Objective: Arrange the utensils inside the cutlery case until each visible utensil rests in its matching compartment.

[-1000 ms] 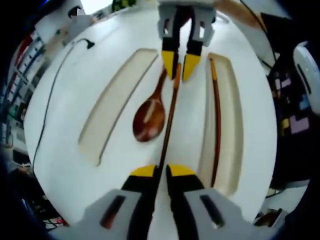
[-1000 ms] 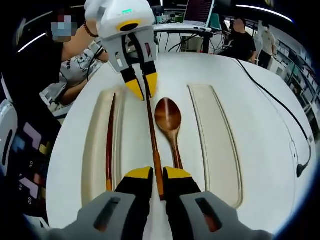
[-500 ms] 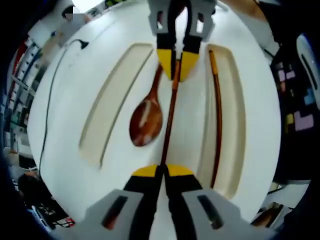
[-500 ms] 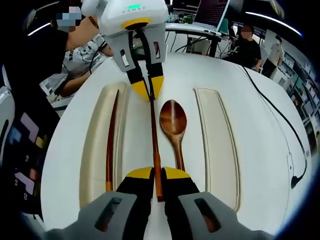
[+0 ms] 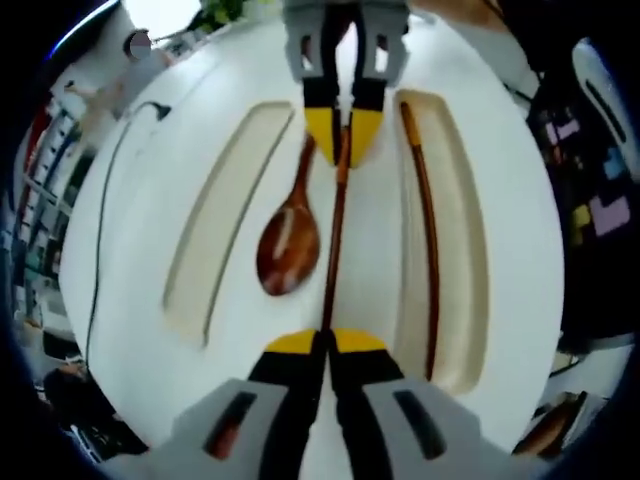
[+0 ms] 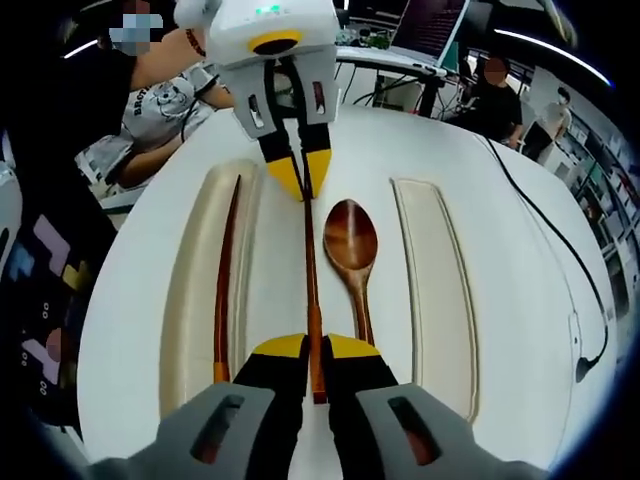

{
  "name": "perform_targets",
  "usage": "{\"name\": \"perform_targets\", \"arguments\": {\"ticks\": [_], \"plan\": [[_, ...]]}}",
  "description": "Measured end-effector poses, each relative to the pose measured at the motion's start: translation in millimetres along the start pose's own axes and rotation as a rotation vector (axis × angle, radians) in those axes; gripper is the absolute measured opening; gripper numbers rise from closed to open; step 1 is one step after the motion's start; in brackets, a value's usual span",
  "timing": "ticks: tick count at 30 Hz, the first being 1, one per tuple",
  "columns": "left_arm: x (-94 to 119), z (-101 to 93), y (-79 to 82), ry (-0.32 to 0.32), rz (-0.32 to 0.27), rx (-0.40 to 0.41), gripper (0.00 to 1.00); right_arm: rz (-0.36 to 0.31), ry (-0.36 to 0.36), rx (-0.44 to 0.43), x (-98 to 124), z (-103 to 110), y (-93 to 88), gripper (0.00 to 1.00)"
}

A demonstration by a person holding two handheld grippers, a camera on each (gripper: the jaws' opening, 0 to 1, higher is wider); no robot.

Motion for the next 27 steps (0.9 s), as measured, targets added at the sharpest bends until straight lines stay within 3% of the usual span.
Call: {"name": "perform_targets", "arguments": {"ticks": [3,5,7,27], "plan": [[0,0.3,-0.7,0.010,0.012,0.005,0.03,0.000,-0.009,-0.003,1,0,1.2,0.04],[2,0.1,-0.1,0.003,0.020,0.056,0.03,-0.006,-0.016,0.003,5,1,3.0,0.04],[4,0.2,1.2,0.022,0.020,0.026,0.03,-0.007,-0.047,0.019,10,0,4.9,0.04],[39,-22.8,11.6,0.032,-0.016,0.000,0.03,-0.040,-0.118,0.080,48,24,13.7,0.04]]}}
Point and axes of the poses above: the point that each gripper's makers call its tool centre point, and the gripper's own axes: x roughly backward along the fingers, z roughly to its left, y roughly out of its top, the point moved 4 cm from there along x, roughly backward along the fingers, and after that the axes turned 7 degrees about z, right-handed, at the moved point
